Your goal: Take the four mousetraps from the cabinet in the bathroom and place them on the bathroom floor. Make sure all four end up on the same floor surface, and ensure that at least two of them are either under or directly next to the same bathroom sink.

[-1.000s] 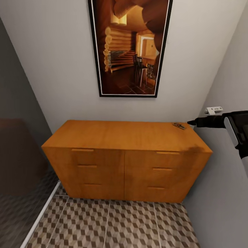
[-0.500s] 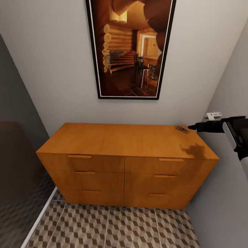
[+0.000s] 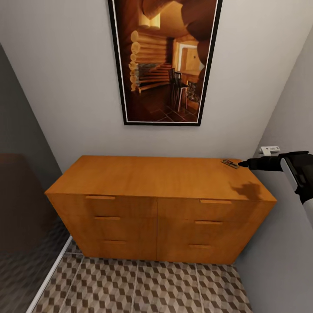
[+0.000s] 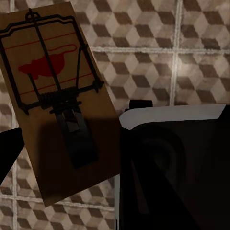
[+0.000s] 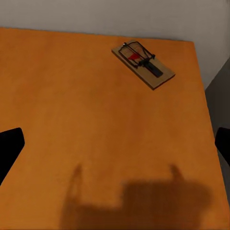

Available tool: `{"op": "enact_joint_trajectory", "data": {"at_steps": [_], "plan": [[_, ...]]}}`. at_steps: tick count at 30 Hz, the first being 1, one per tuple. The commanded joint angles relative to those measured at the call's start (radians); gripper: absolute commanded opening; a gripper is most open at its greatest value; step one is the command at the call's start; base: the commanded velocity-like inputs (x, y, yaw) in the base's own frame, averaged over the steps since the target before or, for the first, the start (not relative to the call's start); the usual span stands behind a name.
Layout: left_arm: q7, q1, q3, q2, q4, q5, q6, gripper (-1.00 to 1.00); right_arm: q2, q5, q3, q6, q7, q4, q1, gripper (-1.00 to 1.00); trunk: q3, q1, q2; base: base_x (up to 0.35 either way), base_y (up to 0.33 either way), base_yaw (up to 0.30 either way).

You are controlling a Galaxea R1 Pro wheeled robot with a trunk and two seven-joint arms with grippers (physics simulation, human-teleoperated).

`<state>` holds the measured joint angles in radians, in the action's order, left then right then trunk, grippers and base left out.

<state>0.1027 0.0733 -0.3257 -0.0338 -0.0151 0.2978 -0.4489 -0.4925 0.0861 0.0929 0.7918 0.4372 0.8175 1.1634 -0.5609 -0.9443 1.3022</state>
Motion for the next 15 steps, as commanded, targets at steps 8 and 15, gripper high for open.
{"op": "enact_joint_trajectory", "data": {"at_steps": [8,15], "plan": [[0.005,0.0,-0.009,0.0,0.0,0.004,-0.002,-1.0,0.0,0.009,0.004,0.004,-0.005,0.0,0.001,1.0,-0.001,0.0,0.001,0.176,-0.03,0.0],[0.005,0.0,-0.009,0.0,0.0,0.003,-0.002,-1.0,-0.001,0.008,0.004,0.004,-0.005,0.0,0.001,1.0,-0.001,0.0,0.001,0.146,-0.118,0.0]]}}
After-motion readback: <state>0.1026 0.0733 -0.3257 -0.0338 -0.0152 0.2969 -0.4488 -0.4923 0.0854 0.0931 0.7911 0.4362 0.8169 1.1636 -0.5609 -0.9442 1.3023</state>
